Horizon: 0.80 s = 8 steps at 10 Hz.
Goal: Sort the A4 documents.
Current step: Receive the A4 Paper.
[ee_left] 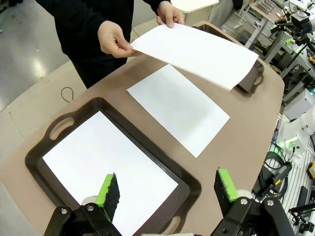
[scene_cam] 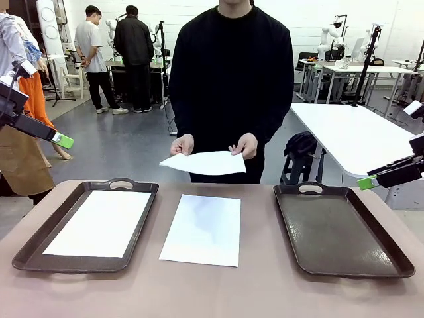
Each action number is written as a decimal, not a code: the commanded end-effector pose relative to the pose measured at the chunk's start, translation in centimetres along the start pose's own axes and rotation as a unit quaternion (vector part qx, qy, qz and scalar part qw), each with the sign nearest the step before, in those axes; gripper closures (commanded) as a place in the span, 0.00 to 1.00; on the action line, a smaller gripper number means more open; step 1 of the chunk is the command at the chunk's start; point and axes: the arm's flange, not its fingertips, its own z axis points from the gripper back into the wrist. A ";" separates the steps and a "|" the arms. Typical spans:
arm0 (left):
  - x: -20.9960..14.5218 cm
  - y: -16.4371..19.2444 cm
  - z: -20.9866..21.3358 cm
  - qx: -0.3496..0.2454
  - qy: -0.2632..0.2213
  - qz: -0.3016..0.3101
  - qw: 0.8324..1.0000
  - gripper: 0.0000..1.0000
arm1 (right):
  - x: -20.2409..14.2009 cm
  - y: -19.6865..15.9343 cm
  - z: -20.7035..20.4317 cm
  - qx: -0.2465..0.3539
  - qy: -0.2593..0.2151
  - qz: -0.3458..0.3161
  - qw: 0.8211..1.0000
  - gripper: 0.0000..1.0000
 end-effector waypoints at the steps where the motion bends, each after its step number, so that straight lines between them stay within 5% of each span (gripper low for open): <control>1: 0.0 -0.1 0.1 -0.004 0.000 -0.007 1.000 0.00 | 0.1 -0.4 -0.3 0.007 -0.008 0.006 1.000 0.00; 8: 0.0 -0.1 0.1 -0.004 0.000 -0.007 1.000 0.00 | 0.1 -0.4 -0.3 0.007 -0.008 0.006 1.000 0.00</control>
